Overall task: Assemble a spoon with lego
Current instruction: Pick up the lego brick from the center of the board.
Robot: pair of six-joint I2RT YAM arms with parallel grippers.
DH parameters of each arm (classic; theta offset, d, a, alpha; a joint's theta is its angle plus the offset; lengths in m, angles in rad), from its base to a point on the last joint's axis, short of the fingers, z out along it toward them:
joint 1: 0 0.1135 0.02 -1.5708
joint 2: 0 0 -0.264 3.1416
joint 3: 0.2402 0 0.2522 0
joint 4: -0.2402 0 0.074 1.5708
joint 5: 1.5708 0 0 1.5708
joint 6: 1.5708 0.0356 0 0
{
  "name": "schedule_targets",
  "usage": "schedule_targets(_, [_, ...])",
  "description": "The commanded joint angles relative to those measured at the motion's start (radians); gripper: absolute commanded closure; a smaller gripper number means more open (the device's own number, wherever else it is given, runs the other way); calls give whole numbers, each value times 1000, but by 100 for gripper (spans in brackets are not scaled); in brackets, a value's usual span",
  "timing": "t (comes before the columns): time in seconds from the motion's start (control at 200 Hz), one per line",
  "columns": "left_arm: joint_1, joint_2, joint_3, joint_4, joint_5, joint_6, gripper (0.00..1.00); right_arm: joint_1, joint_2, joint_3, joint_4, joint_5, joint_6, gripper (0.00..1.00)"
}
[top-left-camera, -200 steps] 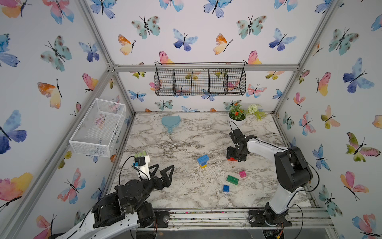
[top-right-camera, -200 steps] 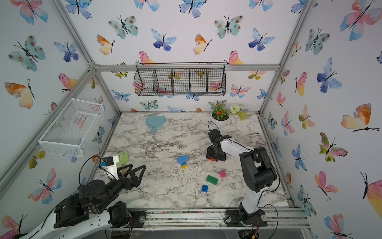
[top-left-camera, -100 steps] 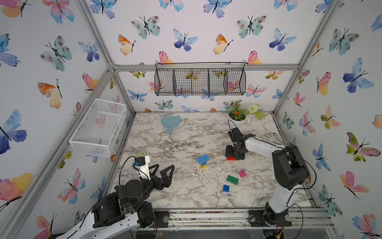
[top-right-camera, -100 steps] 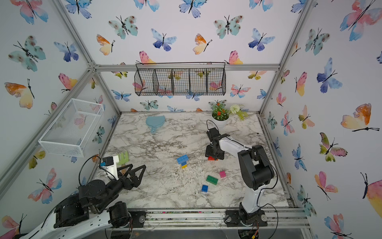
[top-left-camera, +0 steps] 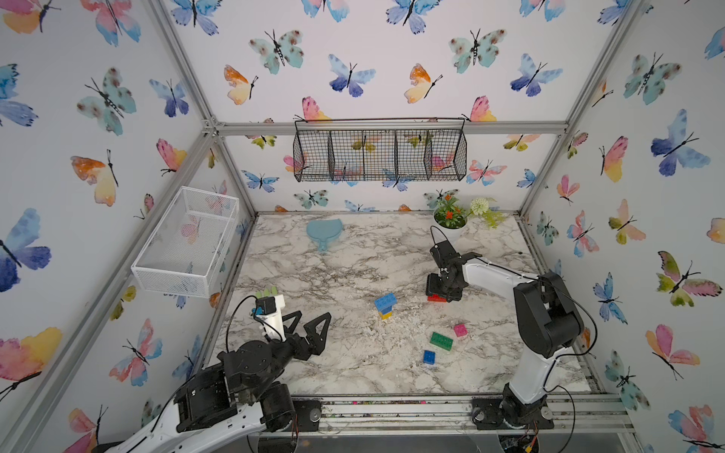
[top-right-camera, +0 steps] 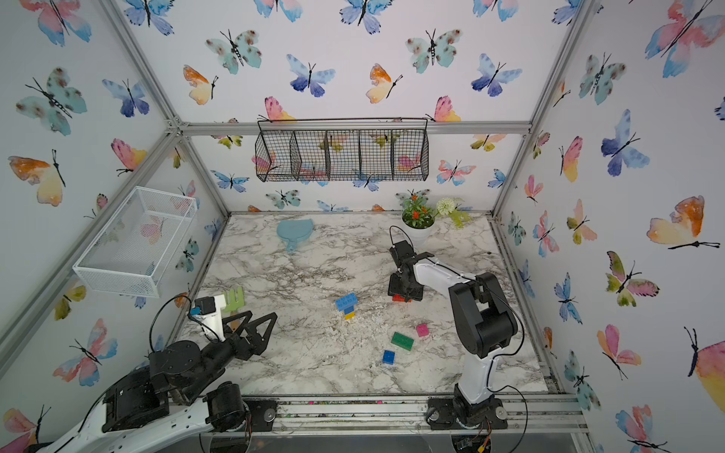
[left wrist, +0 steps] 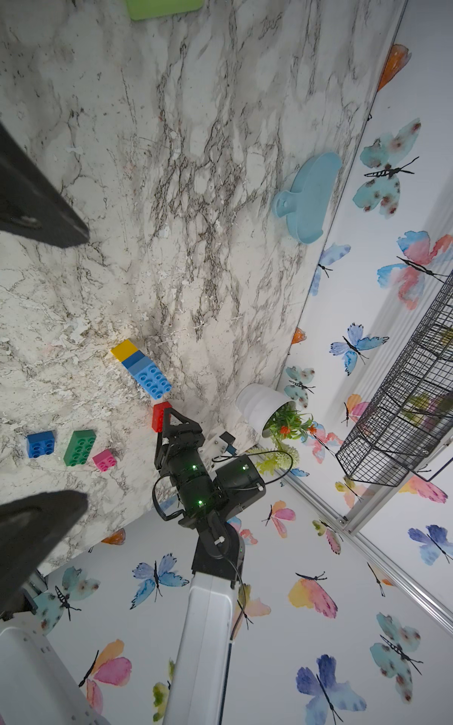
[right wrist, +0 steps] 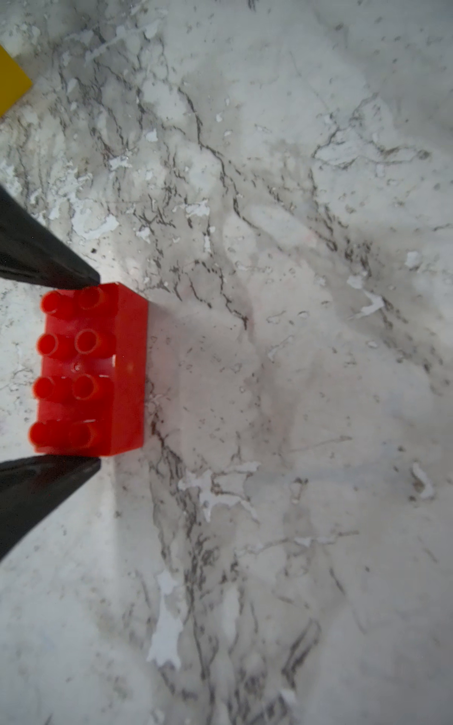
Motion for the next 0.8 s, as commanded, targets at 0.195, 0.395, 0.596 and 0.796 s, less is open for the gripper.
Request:
schedule_targets(0.195, [-2,1,-7,9,-15,10,2,6,48,2,-8,15,1,29])
schedule_targets(0.395, [-2,-1,-7,8,-16,10,2,7,62,12,-10,18,-1,27])
schedule_targets(0.596, [-2,-1,-6,8,-17,10,2,7,63,18,-14,29,2,32])
schedule_targets(0.796, [-3,-1,-7,8,-18,10,2,7,61,31,-26,36,-5,32])
